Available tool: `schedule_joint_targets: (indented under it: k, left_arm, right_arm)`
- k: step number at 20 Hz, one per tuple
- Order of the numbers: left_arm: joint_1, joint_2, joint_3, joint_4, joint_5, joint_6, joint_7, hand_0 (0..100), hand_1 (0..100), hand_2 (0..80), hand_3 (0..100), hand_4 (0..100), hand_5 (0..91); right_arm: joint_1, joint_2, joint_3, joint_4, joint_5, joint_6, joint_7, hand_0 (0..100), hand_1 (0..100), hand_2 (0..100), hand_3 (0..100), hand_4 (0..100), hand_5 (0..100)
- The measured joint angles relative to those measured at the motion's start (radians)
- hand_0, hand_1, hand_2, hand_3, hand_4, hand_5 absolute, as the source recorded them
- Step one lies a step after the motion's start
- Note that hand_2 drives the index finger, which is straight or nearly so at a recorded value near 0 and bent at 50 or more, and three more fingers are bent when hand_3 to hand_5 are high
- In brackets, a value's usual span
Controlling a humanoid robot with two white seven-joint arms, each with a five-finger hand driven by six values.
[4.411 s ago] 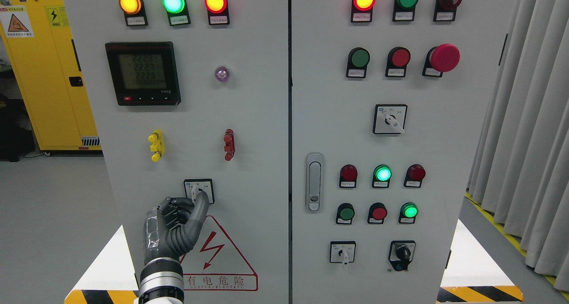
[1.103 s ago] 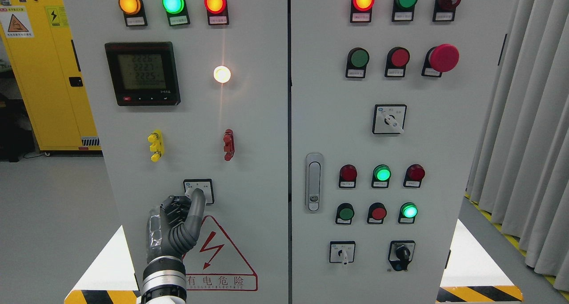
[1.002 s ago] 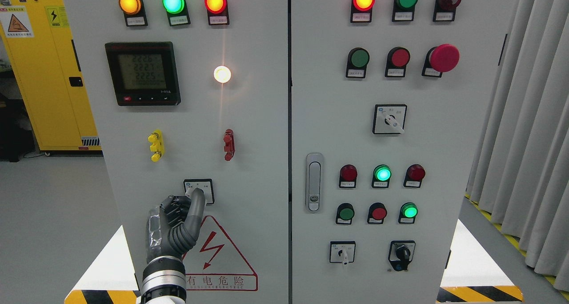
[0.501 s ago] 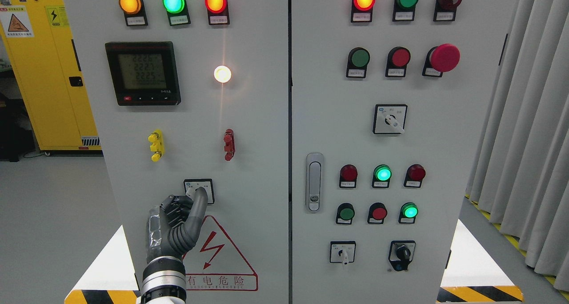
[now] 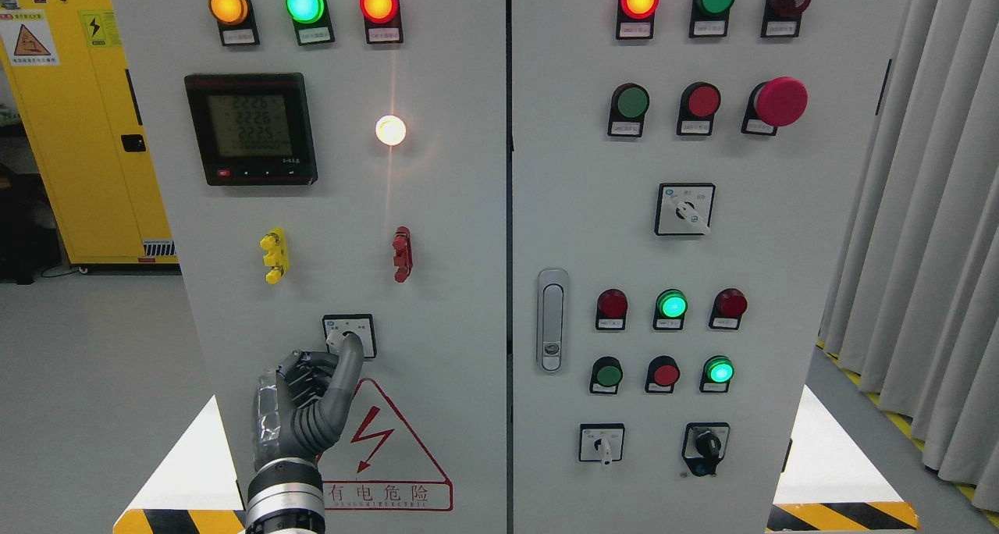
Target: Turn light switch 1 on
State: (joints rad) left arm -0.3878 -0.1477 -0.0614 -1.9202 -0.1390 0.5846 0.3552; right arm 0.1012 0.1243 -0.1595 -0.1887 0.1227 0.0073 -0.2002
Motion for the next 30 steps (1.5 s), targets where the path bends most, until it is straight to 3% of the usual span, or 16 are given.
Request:
schedule_joint_targets:
  k: [9,14,19,25,29,30]
  left_arm:
    - [0.063,0.005,0.000,-0.018,0.002,-0.088,0.005,18,49,66.4,97,91,87.4]
    - [0.147,0.012,0.002,-0.028,0.016,-0.229,0.012,19,49,66.8,98,91,87.3]
    - [0.280,0.024,0.024,-0.024,0.088,-0.418,-0.071,20,47,67.0,96,91,86.7]
    - [0.451,0.045,0.098,0.058,0.121,-0.684,-0.178,19,41,62.6,94,91,84.4]
    - [0.532,0.059,0.157,0.163,0.143,-0.773,-0.242,20,38,60.2,91,93,76.7]
    - [0.548,0.062,0.170,0.201,0.152,-0.791,-0.262,20,37,57.8,89,90,74.2]
  right_arm:
    - [0.000,0.000,0.000,0.000,0.000,0.000,0.000,0,50,4,0,0,0]
    - [0.000,0.000,0.000,0.000,0.000,0.000,0.000,0,50,4,0,0,0]
    - [0.000,0.000,0.000,0.000,0.000,0.000,0.000,0,50,4,0,0,0]
    - [0.000,0.000,0.000,0.000,0.000,0.000,0.000,0,50,4,0,0,0]
    - [0.000,0.000,0.000,0.000,0.000,0.000,0.000,0,50,4,0,0,0]
    - [0.000,0.000,0.000,0.000,0.000,0.000,0.000,0,50,4,0,0,0]
